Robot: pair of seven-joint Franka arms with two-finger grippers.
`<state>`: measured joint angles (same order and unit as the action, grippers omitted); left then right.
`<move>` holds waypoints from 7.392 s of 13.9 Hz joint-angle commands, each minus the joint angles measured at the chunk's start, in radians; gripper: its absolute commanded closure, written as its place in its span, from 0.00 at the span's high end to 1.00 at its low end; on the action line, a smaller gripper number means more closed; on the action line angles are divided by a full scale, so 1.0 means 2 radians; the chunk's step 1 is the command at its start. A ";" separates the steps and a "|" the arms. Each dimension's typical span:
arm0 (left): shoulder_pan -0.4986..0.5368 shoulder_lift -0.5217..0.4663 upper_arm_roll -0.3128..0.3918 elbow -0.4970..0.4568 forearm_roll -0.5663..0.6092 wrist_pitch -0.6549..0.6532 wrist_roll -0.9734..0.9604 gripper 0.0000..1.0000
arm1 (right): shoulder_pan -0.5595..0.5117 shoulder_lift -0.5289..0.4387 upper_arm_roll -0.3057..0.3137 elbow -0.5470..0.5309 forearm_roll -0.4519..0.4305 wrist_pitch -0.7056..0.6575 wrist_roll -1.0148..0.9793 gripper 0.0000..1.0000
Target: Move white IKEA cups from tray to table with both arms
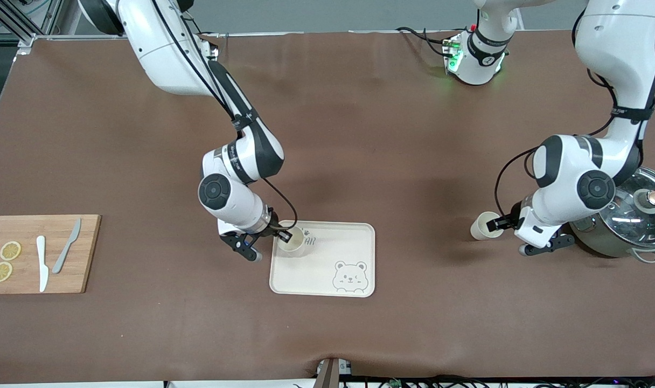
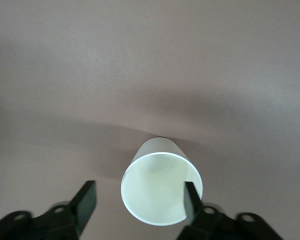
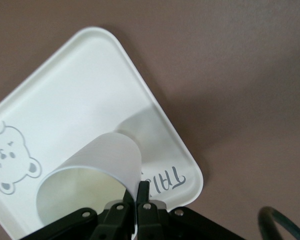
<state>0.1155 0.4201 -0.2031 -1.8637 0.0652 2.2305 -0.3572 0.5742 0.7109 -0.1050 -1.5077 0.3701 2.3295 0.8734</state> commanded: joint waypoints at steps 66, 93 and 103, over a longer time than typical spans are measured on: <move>-0.061 -0.296 0.062 0.110 -0.032 -0.372 0.146 1.00 | -0.309 -0.381 -0.001 -0.022 -0.170 -0.468 -0.581 1.00; -0.059 -0.238 0.066 0.163 -0.029 -0.363 0.137 1.00 | -0.298 -0.388 0.011 -0.011 -0.177 -0.460 -0.523 1.00; -0.056 -0.244 0.069 0.163 -0.028 -0.373 0.139 1.00 | -0.290 -0.385 0.011 -0.009 -0.186 -0.455 -0.523 1.00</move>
<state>0.0005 -0.0629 -0.0684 -1.5561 0.0127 1.5070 -0.0806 -0.0179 -0.0428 -0.0827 -1.5143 0.0169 1.4128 -0.1776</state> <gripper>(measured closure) 0.000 0.000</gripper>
